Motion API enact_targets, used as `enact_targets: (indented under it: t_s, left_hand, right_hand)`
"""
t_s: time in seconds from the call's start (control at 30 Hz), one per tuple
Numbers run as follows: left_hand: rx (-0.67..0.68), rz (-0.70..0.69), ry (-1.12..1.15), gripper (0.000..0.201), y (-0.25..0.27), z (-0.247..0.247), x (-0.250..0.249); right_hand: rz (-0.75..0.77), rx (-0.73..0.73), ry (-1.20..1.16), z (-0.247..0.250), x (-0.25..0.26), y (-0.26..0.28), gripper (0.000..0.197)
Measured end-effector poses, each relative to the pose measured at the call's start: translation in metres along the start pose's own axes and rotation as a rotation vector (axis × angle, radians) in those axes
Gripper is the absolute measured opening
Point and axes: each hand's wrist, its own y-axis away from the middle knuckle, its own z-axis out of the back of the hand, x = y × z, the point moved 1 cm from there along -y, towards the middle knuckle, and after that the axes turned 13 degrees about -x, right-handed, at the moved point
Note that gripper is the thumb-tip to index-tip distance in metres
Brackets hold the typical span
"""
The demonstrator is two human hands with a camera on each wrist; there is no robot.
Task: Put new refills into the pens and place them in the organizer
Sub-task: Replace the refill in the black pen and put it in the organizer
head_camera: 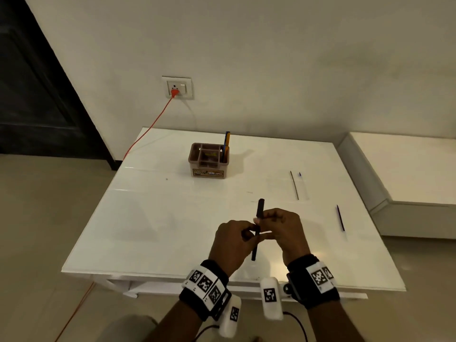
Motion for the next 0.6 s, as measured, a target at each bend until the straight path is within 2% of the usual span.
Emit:
enact_targets:
  t_s: [0.13,0.27,0.4,0.6]
  left_hand:
    - [0.026,0.026,0.031,0.020,-0.002,-0.006,0.002]
    - [0.064,0.083,0.120,0.019,-0.005,-0.007,-0.004]
    - [0.090,0.094,0.097,0.018,-0.011,-0.012,-0.001]
    - [0.094,0.080,0.071,0.017,-0.027,-0.015,0.000]
  right_hand:
    - [0.046,-0.022,0.026,0.000,-0.004,-0.007,0.013]
    - [0.060,-0.070,0.007,0.001,-0.003,-0.019,0.012]
    - [0.097,-0.103,0.025,0.000,-0.008,-0.025,0.010]
    - [0.051,-0.100,-0.027,-0.006,-0.007,-0.042,0.011]
